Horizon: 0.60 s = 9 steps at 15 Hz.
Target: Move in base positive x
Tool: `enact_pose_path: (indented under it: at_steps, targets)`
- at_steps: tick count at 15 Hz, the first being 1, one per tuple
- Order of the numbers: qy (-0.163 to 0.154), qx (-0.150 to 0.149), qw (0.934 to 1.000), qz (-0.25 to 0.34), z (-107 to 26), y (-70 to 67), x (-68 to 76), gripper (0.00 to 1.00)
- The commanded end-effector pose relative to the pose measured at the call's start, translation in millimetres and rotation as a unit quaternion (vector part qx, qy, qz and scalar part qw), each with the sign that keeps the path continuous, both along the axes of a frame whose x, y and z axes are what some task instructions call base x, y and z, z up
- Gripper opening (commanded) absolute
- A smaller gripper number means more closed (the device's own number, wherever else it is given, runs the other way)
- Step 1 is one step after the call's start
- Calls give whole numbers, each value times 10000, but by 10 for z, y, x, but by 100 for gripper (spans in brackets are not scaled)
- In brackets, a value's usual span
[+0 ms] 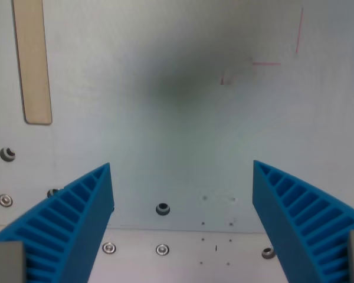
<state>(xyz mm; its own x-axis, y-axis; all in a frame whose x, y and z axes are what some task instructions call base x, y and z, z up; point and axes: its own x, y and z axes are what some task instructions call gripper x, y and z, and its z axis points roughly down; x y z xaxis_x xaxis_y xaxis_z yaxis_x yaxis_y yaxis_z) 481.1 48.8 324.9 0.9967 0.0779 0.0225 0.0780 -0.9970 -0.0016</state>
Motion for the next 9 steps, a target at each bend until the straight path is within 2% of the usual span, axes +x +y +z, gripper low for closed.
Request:
enact_pose_path:
  at_steps: [1, 9]
  targets:
    - [115, -40, 9999, 35, 28, -49, 153, 100]
    - [115, -40, 9999, 35, 7, -75, 556, 100]
